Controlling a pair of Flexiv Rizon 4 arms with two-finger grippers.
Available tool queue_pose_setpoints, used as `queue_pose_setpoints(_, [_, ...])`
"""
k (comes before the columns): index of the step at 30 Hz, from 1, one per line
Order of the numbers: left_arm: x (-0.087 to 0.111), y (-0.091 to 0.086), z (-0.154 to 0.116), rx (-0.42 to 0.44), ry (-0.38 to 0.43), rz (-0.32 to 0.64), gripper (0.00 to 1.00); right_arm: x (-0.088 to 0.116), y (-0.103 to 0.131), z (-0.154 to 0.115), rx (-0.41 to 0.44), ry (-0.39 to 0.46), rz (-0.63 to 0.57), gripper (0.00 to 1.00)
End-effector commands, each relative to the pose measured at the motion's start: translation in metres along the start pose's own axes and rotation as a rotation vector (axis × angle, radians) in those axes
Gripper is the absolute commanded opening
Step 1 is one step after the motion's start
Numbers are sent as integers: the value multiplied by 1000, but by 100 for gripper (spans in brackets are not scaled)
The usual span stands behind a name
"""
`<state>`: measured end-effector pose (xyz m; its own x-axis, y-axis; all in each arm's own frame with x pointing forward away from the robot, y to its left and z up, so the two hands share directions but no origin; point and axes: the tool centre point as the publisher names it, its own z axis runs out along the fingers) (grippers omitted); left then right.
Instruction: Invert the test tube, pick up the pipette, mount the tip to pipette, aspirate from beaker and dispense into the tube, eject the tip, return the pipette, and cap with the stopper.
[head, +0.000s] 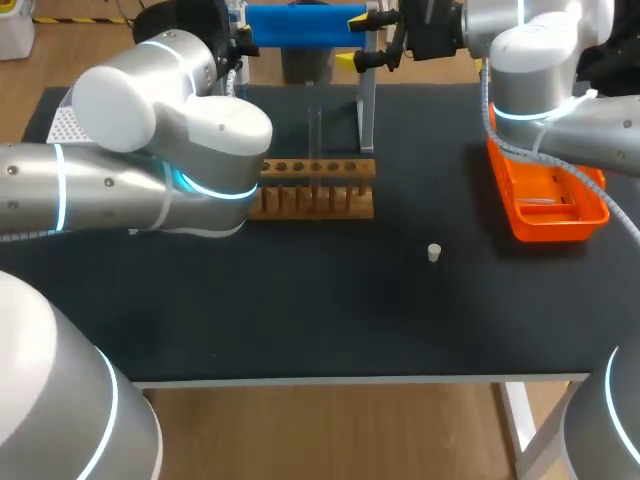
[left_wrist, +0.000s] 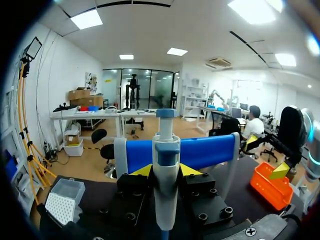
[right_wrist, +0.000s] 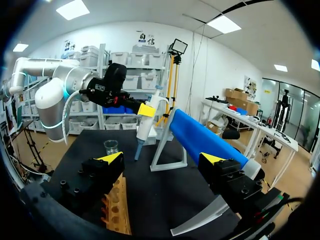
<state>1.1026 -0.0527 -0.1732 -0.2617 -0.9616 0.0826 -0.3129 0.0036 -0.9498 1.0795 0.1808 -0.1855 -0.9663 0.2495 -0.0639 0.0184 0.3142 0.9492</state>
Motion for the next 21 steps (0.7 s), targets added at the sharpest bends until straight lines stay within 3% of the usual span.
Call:
queue_pose_setpoints(1, [1,-5,6,-13,-14,-4,0,1,0,-1,-1,-3,0,100])
queue_pose_setpoints(21, [-10,-11,33,-105,-69,-7,0,1,0,-1,-1,-3,0,100])
